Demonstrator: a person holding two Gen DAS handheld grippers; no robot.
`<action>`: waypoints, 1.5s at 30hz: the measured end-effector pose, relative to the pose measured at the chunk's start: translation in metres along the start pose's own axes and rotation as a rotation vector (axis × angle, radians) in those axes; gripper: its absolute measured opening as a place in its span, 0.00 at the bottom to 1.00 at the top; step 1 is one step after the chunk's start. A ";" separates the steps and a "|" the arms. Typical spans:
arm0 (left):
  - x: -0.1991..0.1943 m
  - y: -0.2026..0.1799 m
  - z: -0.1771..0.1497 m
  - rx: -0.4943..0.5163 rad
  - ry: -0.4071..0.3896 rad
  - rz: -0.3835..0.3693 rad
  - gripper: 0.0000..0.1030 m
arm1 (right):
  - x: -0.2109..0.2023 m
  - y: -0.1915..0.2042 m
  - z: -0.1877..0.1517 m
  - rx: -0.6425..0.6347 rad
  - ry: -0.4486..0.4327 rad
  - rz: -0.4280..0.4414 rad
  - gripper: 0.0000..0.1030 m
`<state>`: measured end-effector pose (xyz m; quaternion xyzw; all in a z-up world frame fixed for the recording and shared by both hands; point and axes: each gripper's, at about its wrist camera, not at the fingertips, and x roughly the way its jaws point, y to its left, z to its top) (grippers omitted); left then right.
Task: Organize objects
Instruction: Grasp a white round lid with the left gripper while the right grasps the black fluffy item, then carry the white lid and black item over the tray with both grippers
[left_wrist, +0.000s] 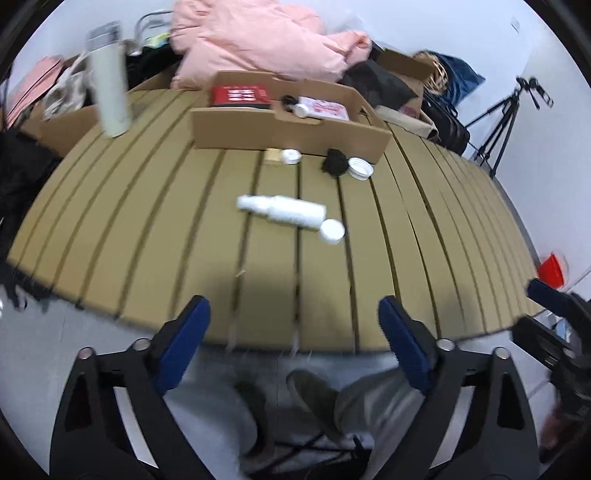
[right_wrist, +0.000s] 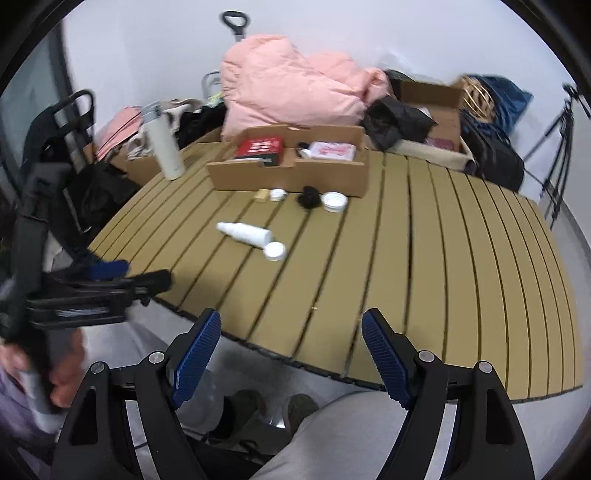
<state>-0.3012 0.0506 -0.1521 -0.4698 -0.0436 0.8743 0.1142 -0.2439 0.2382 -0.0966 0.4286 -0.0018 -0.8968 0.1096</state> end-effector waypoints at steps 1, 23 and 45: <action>0.014 -0.007 0.003 0.014 0.010 0.015 0.74 | 0.005 -0.007 0.001 0.015 0.007 0.005 0.80; 0.119 -0.051 0.033 0.094 0.036 0.191 0.24 | 0.099 -0.068 0.027 0.136 0.086 0.061 0.80; 0.061 0.072 0.074 -0.320 -0.048 0.064 0.24 | 0.276 -0.007 0.143 -0.167 0.131 -0.030 0.34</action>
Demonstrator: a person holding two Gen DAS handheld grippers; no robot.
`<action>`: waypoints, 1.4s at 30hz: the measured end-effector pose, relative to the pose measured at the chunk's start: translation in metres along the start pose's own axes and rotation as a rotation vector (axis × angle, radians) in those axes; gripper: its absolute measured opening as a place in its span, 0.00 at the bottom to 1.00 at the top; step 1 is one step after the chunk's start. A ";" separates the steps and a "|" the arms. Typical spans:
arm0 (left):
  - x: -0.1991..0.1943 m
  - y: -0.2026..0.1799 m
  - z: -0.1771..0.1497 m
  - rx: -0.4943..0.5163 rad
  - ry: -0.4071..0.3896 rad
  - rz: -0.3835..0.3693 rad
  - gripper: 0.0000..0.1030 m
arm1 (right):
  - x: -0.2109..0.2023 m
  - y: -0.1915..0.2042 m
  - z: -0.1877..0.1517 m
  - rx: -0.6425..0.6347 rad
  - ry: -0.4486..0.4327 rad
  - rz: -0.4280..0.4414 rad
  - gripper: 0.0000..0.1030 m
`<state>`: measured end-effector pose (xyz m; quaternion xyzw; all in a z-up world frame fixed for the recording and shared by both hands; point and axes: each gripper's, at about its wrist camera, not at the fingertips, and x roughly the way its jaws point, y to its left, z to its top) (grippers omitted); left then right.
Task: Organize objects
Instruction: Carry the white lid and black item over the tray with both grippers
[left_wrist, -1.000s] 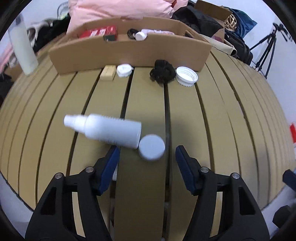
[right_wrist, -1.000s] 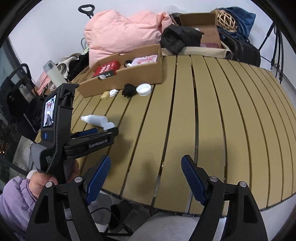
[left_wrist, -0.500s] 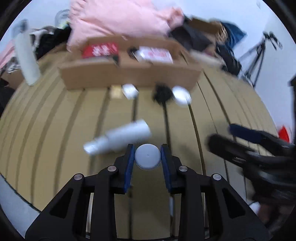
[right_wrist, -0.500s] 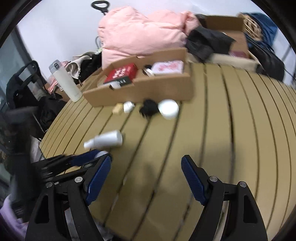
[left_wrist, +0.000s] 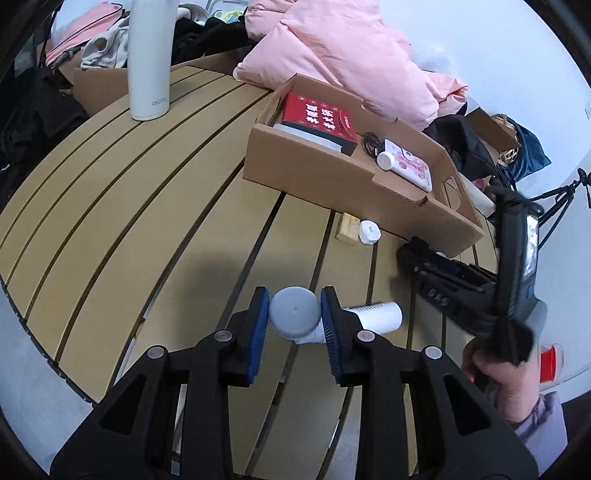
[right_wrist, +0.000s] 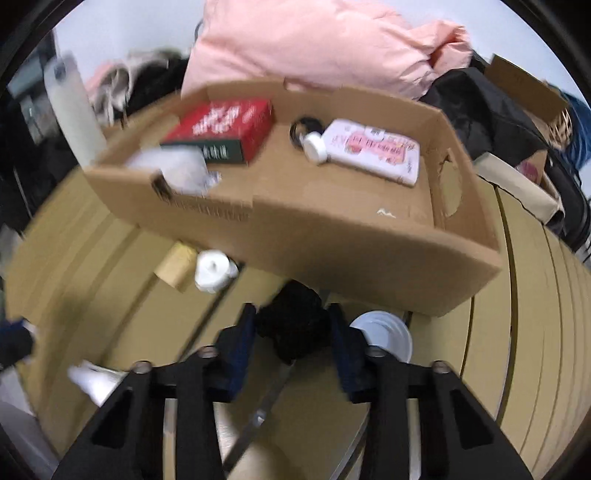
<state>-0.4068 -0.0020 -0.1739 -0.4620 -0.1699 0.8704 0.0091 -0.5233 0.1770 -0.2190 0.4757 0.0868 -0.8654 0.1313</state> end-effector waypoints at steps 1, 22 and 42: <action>0.000 -0.001 0.000 0.004 0.000 0.004 0.24 | -0.001 0.001 -0.003 -0.012 -0.009 -0.014 0.34; -0.178 -0.015 -0.070 0.150 -0.162 0.021 0.24 | -0.274 0.023 -0.156 -0.011 -0.257 0.000 0.33; 0.012 -0.069 0.124 0.187 0.157 -0.111 0.24 | -0.165 -0.015 0.048 0.078 -0.204 0.141 0.34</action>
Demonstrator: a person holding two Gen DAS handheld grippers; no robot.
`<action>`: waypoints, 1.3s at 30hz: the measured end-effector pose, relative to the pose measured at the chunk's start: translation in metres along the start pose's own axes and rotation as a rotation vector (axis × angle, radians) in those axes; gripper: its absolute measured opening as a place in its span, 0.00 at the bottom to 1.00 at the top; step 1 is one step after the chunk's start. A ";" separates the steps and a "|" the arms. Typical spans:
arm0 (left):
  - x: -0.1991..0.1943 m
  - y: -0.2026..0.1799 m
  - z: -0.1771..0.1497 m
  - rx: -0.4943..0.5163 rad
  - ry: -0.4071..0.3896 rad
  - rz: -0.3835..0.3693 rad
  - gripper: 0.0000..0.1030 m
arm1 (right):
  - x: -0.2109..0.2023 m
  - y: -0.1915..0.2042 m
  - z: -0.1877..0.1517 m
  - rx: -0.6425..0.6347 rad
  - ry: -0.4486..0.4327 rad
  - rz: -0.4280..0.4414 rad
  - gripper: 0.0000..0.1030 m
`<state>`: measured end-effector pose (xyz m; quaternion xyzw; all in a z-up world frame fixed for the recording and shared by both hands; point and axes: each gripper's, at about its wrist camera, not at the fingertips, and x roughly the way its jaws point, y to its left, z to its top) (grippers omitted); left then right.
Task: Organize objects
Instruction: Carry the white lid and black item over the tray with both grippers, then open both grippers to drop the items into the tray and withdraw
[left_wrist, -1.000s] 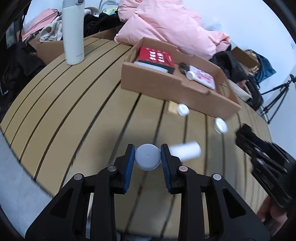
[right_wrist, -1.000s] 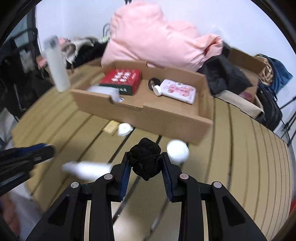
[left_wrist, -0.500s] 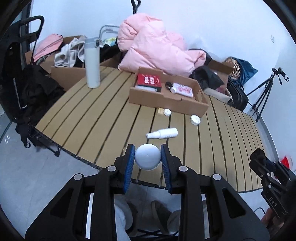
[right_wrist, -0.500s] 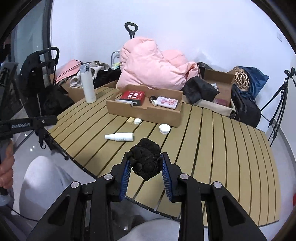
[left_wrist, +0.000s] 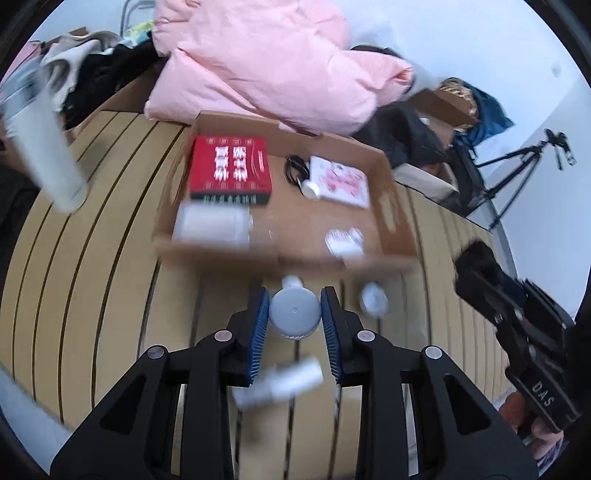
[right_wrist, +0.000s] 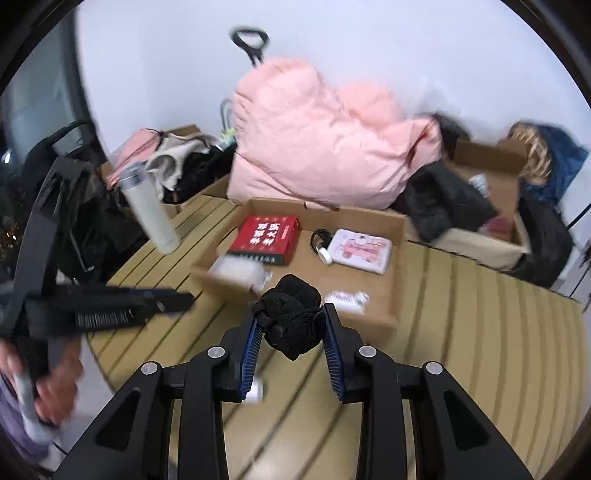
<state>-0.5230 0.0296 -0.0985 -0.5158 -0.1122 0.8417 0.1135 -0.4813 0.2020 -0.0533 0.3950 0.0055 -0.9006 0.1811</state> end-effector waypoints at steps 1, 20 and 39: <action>0.012 0.002 0.012 -0.001 0.005 0.005 0.24 | 0.027 -0.005 0.019 0.022 0.017 -0.010 0.34; 0.055 0.042 0.049 -0.080 -0.115 -0.029 0.54 | 0.199 -0.042 0.076 0.222 0.169 0.143 0.88; -0.144 -0.004 -0.159 0.143 -0.255 0.161 0.83 | -0.084 0.013 -0.089 0.000 -0.006 -0.056 0.88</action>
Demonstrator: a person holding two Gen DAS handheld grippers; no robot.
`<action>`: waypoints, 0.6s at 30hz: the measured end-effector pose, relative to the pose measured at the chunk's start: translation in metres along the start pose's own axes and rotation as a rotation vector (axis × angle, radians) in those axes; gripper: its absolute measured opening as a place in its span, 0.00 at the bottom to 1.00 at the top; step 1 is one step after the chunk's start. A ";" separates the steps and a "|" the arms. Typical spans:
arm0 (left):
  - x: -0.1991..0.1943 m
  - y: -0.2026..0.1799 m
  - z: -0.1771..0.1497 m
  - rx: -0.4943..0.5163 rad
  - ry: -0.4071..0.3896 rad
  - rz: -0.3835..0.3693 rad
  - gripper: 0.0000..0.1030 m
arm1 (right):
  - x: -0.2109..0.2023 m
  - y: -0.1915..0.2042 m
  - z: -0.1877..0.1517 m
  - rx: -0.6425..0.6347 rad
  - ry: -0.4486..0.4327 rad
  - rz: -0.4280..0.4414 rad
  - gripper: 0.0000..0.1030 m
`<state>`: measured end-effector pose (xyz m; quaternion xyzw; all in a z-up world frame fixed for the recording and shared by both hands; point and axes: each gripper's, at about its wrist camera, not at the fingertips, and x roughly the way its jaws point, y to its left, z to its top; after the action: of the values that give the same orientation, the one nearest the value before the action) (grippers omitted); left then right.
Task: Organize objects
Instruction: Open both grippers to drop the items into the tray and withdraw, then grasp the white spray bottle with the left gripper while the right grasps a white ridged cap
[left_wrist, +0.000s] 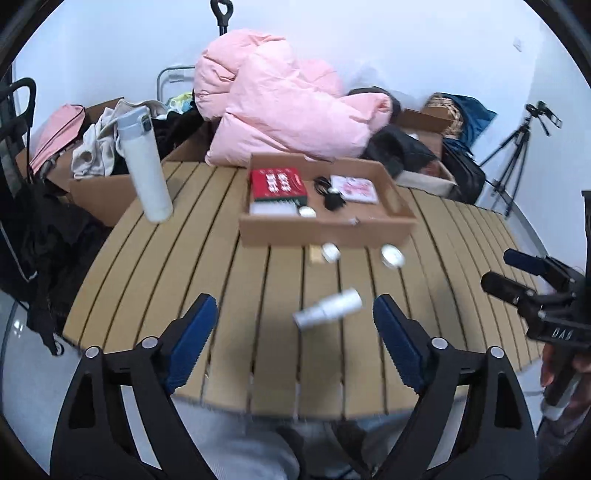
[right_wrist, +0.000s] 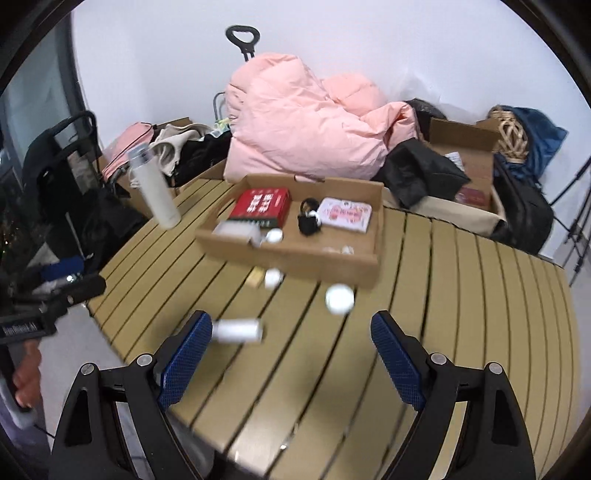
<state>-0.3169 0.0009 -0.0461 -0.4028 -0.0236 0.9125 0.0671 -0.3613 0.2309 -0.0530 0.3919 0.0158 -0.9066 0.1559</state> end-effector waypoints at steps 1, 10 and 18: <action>-0.008 -0.003 -0.008 0.010 -0.002 0.012 0.83 | -0.010 0.003 -0.010 0.001 -0.008 -0.007 0.88; -0.042 -0.024 -0.072 0.105 0.014 0.021 0.86 | -0.063 0.043 -0.095 -0.036 -0.010 -0.088 0.88; -0.036 -0.021 -0.075 0.088 0.032 0.008 0.86 | -0.072 0.053 -0.107 -0.029 -0.037 -0.091 0.88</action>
<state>-0.2349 0.0153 -0.0682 -0.4141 0.0192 0.9064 0.0812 -0.2235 0.2164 -0.0710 0.3714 0.0441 -0.9196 0.1204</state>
